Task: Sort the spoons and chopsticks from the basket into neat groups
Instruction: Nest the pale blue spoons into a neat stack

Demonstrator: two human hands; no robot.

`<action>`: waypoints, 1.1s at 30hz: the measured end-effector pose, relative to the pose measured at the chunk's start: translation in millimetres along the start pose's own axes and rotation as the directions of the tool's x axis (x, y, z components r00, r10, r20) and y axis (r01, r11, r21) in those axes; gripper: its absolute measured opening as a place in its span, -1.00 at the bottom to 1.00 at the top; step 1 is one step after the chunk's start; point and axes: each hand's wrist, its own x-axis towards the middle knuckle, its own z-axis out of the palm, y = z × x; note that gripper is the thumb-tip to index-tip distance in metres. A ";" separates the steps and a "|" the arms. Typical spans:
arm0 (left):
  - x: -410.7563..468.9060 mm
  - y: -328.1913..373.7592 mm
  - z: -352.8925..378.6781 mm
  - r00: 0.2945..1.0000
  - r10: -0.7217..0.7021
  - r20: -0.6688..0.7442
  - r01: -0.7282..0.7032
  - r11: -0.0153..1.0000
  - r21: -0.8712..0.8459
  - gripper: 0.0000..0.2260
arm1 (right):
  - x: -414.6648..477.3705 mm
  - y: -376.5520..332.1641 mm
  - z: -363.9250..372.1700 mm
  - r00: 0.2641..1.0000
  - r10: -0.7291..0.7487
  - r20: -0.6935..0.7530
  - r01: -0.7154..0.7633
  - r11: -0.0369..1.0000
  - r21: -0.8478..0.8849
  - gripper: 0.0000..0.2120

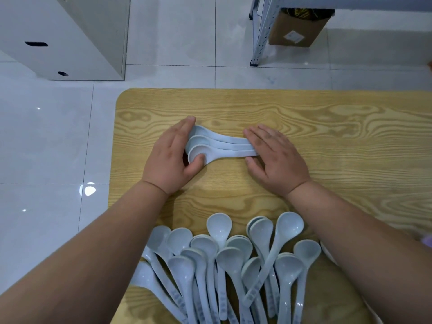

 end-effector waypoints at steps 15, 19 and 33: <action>-2.0 2.2 -0.4 1.000 0.022 -0.005 -0.022 1.000 -0.020 -0.26 | 0.3 0.1 1.9 0.999 0.034 -0.001 -0.034 0.999 -0.014 -0.37; -11.9 14.9 -14.1 0.993 -0.081 0.080 0.087 0.993 -0.078 -0.24 | -2.9 -5.1 -13.0 0.980 0.079 0.182 -0.085 0.996 0.027 -0.27; -173.7 147.2 -37.9 0.975 -0.043 0.219 0.057 0.997 -0.056 -0.66 | -186.9 -66.6 -68.2 0.924 0.366 0.108 -0.381 0.880 0.285 -0.65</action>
